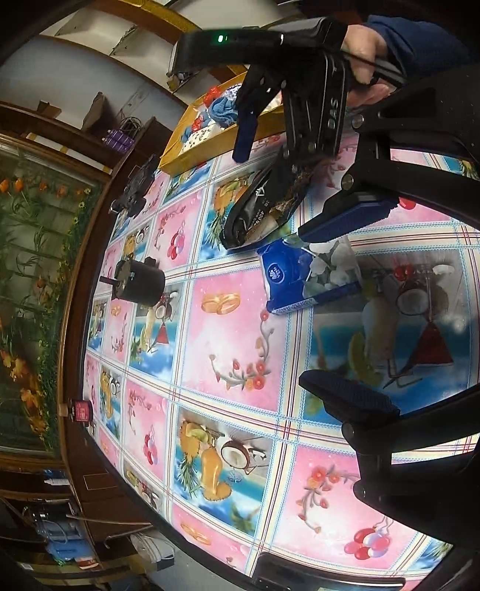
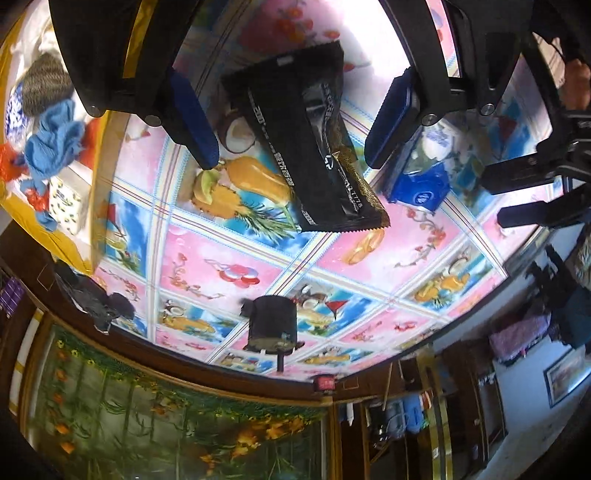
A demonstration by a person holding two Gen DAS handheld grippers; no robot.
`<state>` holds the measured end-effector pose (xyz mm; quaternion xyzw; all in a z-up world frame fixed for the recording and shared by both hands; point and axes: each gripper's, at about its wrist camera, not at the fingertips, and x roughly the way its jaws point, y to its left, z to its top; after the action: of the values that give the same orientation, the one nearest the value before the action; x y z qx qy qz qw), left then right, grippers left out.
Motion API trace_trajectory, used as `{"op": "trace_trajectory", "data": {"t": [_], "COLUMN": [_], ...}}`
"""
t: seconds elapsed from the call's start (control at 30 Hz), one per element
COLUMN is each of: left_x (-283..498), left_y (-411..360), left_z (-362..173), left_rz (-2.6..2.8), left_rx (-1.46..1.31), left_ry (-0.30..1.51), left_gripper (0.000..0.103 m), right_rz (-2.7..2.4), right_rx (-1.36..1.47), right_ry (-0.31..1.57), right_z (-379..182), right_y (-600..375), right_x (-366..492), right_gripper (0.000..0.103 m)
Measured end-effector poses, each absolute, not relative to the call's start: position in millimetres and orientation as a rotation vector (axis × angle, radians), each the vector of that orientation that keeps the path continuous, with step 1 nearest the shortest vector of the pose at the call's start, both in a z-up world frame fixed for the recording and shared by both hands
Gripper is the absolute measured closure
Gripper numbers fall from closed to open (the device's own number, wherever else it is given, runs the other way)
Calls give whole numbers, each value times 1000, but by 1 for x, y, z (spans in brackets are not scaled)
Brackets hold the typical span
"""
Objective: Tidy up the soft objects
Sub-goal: 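Grasp blue 'Vinda' tissue pack with left tool while right tool grasps black snack pack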
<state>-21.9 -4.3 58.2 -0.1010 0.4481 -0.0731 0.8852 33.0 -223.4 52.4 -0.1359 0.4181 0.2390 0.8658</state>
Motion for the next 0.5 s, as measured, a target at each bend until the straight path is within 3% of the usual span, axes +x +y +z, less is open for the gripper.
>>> {"op": "trace_trajectory", "data": {"t": [0.1,0.17,0.27,0.5], "left_x": [-22,-22,-19,-7], "left_y": [-8,-10,-15,-45], "left_z": [56,56,53,36], "left_rz": [-164,-165,-162,-160], "left_rx": [-204,-198,-191,-129], "left_ry": [944,948,959,1031], "left_gripper": [32,32,32,32], "right_rz": [516,519,518,494], "right_rx": [-321,-341,-323,-203], "right_ry": [913,929,988,923], "right_z": [41,29,12,19], "right_y": [-213,-202,-193,-206], "right_x": [43,50,62,64], "right_gripper": [26,52,65,66]}}
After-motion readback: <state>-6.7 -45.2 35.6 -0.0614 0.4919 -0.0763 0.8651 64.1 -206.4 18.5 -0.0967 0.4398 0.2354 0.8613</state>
